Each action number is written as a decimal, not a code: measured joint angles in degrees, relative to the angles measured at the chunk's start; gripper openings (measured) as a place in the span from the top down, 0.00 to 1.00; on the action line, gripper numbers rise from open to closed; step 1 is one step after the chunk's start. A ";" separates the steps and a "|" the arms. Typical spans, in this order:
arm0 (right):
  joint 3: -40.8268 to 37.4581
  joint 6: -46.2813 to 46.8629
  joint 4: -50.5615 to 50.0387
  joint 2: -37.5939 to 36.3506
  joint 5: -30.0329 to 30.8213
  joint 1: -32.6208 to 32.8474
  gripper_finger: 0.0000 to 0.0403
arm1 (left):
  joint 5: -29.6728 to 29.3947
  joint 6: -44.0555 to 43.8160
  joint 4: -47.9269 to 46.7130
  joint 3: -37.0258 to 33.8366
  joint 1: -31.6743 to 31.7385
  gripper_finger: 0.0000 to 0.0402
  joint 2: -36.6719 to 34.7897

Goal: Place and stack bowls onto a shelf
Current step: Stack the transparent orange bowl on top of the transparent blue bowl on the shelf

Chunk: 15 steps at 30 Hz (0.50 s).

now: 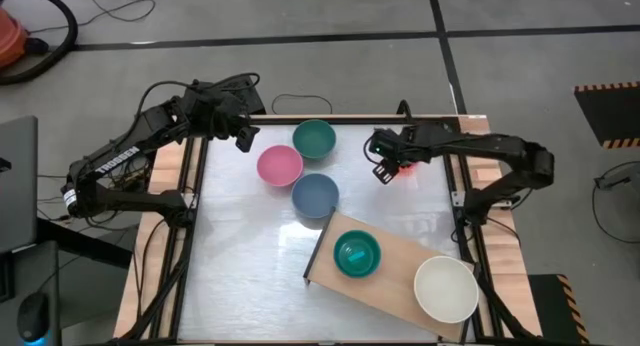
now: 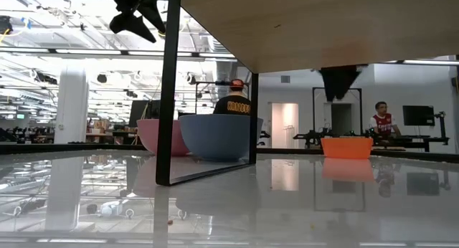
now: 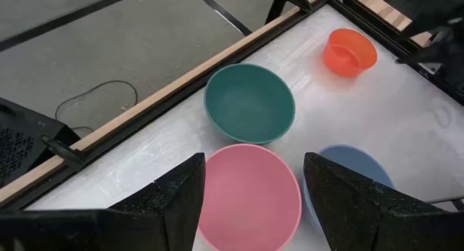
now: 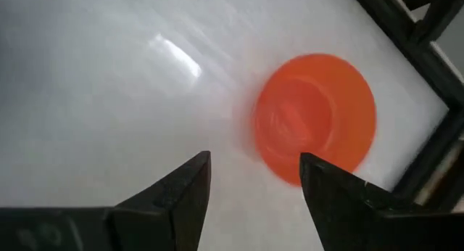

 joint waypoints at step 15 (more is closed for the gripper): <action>-4.83 -1.97 13.15 10.95 -3.03 -7.25 0.38 | 0.59 -1.55 0.01 0.00 0.00 0.45 0.00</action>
